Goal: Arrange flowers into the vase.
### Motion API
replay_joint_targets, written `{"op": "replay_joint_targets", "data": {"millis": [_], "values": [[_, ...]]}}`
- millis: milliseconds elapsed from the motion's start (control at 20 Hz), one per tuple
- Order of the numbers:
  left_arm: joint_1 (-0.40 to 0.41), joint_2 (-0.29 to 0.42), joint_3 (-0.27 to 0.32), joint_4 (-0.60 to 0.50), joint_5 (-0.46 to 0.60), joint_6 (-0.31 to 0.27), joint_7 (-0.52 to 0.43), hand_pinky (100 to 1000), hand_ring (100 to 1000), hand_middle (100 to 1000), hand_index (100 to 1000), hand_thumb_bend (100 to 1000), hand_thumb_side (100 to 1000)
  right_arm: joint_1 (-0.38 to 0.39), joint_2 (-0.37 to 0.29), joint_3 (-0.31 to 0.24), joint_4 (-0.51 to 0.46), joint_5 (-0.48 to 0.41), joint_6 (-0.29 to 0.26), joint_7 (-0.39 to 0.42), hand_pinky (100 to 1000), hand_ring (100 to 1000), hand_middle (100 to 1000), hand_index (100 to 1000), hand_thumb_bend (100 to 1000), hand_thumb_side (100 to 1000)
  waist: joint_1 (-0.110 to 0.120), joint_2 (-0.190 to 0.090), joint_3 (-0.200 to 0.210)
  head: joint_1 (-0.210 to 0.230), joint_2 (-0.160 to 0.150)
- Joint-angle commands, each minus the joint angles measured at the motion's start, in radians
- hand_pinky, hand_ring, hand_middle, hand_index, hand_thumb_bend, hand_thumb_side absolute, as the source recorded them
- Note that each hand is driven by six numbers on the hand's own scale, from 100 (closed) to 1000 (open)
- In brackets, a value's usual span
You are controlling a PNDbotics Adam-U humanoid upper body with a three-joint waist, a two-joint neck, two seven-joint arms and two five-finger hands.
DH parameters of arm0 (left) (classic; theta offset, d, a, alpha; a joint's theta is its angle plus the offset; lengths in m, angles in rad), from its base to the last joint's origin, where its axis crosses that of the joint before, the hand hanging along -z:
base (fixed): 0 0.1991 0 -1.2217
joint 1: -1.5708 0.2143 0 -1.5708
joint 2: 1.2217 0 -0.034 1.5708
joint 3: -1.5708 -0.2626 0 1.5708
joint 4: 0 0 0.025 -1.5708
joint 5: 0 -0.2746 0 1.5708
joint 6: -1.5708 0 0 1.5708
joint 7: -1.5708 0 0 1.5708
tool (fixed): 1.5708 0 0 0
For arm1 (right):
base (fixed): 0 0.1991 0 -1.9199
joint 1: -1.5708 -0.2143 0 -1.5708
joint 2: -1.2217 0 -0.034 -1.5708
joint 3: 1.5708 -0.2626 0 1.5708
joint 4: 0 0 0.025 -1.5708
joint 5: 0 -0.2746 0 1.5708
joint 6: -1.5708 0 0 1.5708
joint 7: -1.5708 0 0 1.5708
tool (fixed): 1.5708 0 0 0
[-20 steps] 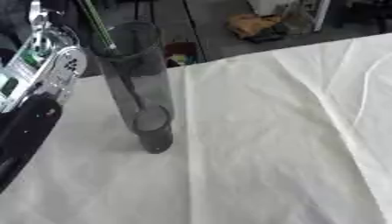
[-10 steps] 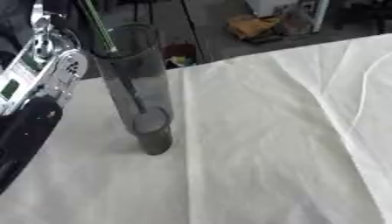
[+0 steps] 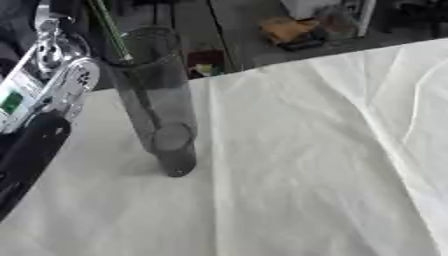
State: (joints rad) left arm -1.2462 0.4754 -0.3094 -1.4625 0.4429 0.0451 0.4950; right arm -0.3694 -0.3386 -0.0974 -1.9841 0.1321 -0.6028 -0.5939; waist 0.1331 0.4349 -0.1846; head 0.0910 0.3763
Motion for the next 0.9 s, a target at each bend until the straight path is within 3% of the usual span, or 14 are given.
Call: {"op": "replay_joint_targets", "data": {"millis": [50,900], "values": [[-0.012,0.027,0.008,-0.007,-0.008,0.014,0.008,100,100,100,111,100,763,-0.006,-0.012,-0.001,-0.016,0.001,-0.01,-0.007,756,832,572,880,100,1000,-0.008,-0.022,0.001,-0.003,-0.007],[-0.03,0.025,0.01,-0.025,0.018,0.01,0.015,100,100,100,135,100,780,-0.003,-0.01,0.003,-0.016,-0.002,-0.002,0.002,758,833,569,881,100,1000,-0.002,-0.027,0.0,-0.003,-0.012]]}}
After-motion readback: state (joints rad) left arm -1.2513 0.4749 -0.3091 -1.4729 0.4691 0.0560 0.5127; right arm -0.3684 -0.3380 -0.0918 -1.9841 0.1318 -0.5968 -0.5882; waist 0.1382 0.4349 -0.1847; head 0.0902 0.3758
